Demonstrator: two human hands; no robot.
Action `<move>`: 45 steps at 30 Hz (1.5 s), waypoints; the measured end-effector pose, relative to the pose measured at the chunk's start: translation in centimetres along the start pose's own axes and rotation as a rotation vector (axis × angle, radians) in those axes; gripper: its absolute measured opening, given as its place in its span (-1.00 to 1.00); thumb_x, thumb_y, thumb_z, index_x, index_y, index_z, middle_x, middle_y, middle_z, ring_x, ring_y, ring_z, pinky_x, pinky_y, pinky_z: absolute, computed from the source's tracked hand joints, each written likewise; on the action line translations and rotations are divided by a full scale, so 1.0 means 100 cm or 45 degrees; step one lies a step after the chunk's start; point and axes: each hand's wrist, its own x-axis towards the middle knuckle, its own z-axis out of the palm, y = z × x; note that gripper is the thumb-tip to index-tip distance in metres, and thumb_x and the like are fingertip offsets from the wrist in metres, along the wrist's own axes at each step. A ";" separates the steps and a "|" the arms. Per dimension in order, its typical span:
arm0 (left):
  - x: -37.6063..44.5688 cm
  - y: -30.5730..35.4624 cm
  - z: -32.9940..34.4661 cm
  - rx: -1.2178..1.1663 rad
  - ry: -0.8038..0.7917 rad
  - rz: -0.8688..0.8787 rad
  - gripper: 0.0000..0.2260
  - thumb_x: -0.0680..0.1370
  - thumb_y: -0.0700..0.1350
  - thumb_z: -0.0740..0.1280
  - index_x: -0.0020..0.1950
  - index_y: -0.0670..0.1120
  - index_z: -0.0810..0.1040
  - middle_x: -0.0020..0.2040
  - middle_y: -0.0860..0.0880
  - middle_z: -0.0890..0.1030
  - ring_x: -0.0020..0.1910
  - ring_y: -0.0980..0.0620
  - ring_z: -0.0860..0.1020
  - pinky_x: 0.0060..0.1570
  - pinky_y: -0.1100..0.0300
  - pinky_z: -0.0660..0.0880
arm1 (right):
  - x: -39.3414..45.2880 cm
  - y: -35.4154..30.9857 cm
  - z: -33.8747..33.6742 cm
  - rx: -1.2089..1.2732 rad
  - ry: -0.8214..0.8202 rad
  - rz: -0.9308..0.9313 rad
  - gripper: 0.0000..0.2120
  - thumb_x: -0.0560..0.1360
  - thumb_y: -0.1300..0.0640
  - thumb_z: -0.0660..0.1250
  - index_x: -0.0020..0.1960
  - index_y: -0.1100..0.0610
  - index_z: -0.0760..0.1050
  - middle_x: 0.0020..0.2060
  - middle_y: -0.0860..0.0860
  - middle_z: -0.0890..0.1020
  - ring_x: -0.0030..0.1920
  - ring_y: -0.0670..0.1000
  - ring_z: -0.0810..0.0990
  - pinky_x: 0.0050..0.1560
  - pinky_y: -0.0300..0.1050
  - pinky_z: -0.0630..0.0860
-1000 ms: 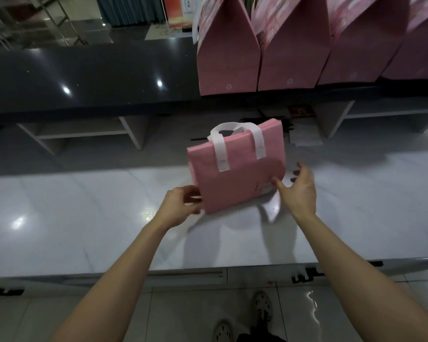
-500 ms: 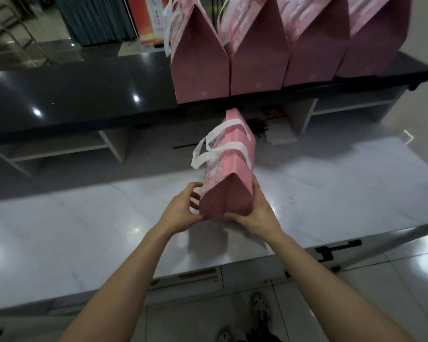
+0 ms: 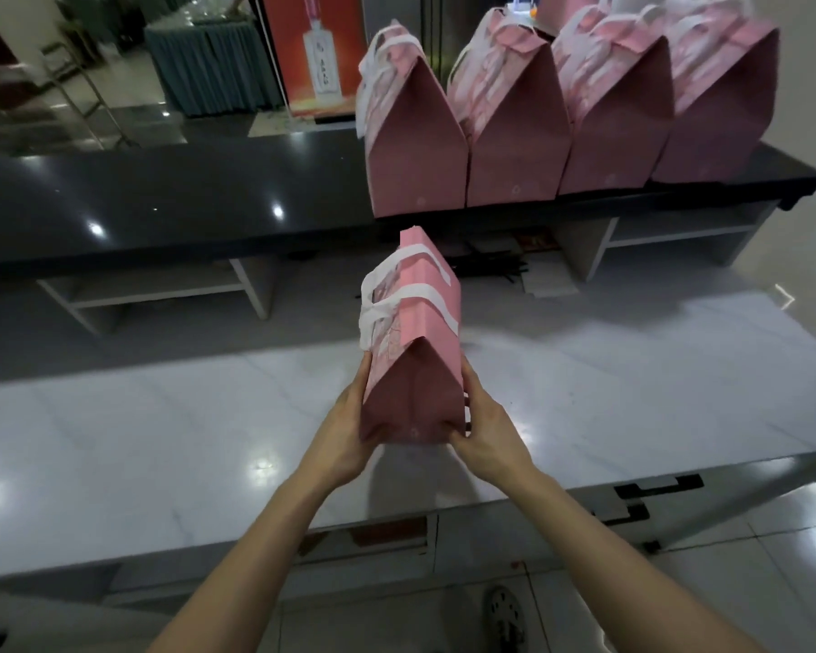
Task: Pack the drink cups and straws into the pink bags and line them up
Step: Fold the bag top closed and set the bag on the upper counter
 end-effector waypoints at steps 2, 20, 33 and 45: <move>-0.019 -0.008 -0.021 0.023 0.099 0.000 -0.06 0.66 -0.04 0.48 0.77 0.29 -0.13 0.67 0.01 0.36 0.58 -0.09 0.42 0.48 -0.16 0.50 | 0.000 -0.027 0.009 0.013 -0.044 -0.085 0.07 0.49 0.07 0.44 0.69 -0.43 -0.19 0.32 -0.05 0.65 0.23 0.08 0.68 0.17 0.15 0.70; 0.109 0.031 -0.219 0.008 0.631 0.103 -0.05 0.51 0.10 0.61 0.74 0.33 0.11 0.52 0.03 0.52 0.45 0.06 0.53 0.38 0.04 0.54 | 0.195 -0.223 -0.028 -0.145 0.120 -0.546 0.08 0.54 0.06 0.51 0.74 -0.25 -0.19 0.33 0.14 0.63 0.23 0.27 0.63 0.12 0.19 0.61; 0.189 0.006 -0.225 0.054 0.372 0.021 -0.06 0.55 -0.07 0.61 0.72 0.37 0.11 0.52 0.08 0.52 0.47 0.04 0.53 0.44 0.02 0.51 | 0.238 -0.144 -0.011 -0.291 -0.013 -0.240 -0.45 0.61 -0.07 0.43 0.54 0.01 0.39 0.33 0.03 0.64 0.31 0.15 0.63 0.27 0.13 0.61; 0.257 -0.008 -0.224 -0.014 0.393 -0.060 -0.08 0.56 -0.14 0.56 0.73 0.34 0.11 0.30 0.19 0.65 0.22 0.32 0.63 0.31 0.16 0.58 | 0.241 -0.067 -0.013 -0.593 -0.316 0.030 -0.29 0.62 -0.21 0.42 0.62 0.12 0.35 0.47 0.14 0.54 0.39 0.17 0.58 0.27 0.07 0.60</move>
